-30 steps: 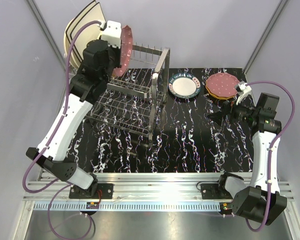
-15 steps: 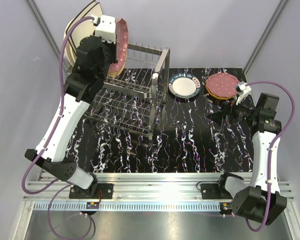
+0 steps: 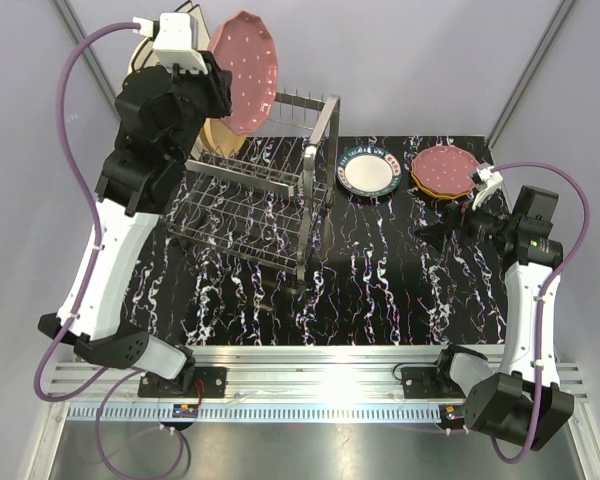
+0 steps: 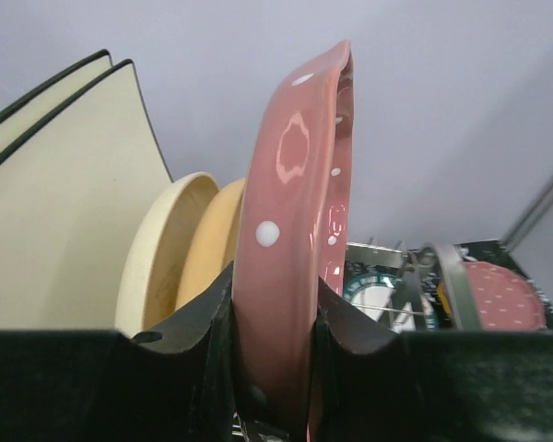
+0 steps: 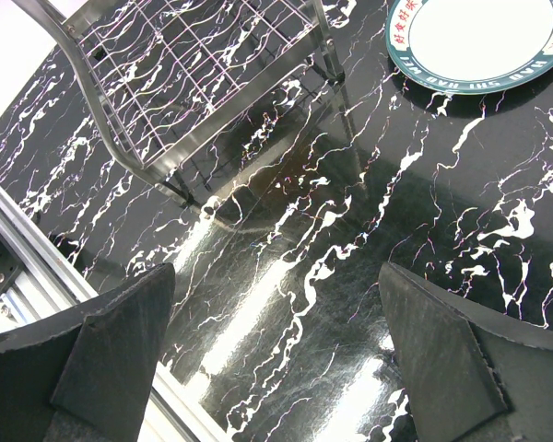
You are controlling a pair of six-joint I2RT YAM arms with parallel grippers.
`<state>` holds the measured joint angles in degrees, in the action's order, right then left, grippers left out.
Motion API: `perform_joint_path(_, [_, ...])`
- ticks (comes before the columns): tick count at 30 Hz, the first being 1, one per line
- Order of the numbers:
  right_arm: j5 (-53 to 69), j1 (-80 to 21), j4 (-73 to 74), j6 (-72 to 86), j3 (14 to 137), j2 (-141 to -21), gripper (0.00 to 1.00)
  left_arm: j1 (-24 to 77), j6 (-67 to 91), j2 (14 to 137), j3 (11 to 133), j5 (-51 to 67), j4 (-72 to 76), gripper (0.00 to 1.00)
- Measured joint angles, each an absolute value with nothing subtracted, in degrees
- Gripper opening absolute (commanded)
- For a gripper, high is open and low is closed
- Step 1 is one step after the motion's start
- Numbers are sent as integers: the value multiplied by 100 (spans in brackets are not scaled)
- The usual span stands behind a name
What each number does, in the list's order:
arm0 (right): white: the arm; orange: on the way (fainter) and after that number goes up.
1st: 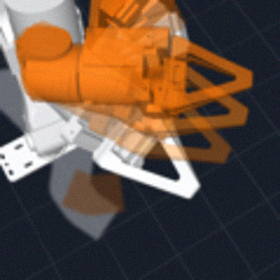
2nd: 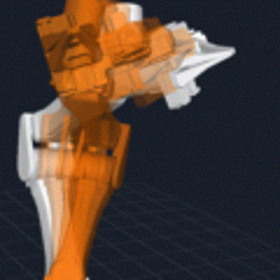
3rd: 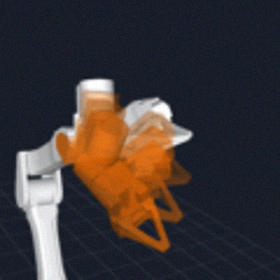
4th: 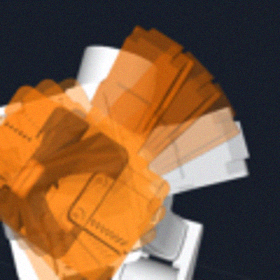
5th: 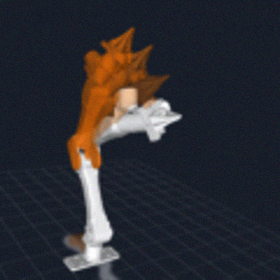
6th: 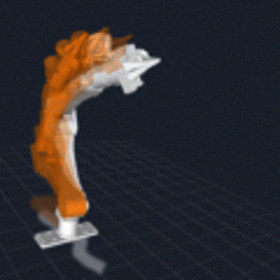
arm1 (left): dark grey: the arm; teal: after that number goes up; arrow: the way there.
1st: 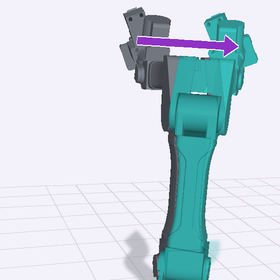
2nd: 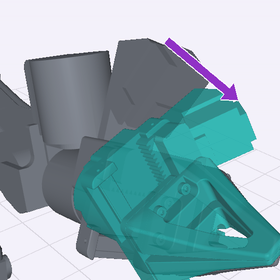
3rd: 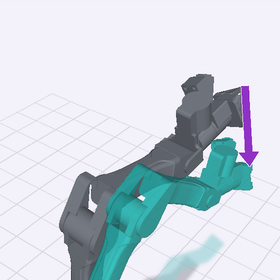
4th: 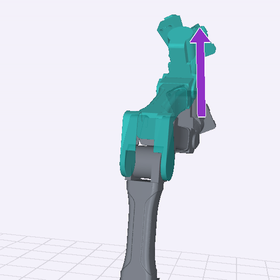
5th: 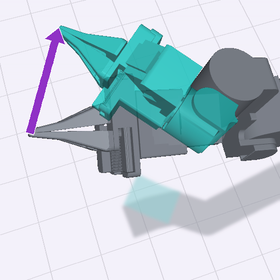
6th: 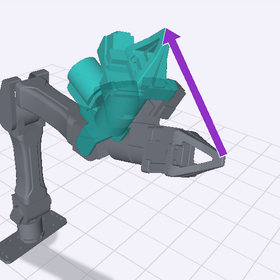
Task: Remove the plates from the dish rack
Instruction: Grab a plate with the left arm
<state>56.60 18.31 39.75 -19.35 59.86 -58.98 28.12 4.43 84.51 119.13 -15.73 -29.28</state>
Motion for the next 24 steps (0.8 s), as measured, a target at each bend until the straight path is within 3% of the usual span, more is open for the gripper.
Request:
perform_joint_path(10, [5658, 1831, 3975, -1959, 5986, -5898, 100, 2812, 1634, 8036, 11795, -620, -3002, 0])
perform_joint_path(24, [5666, 1831, 3972, -1992, 5986, -5887, 100, 2812, 3293, 6466, 9708, 1094, -2298, 0])
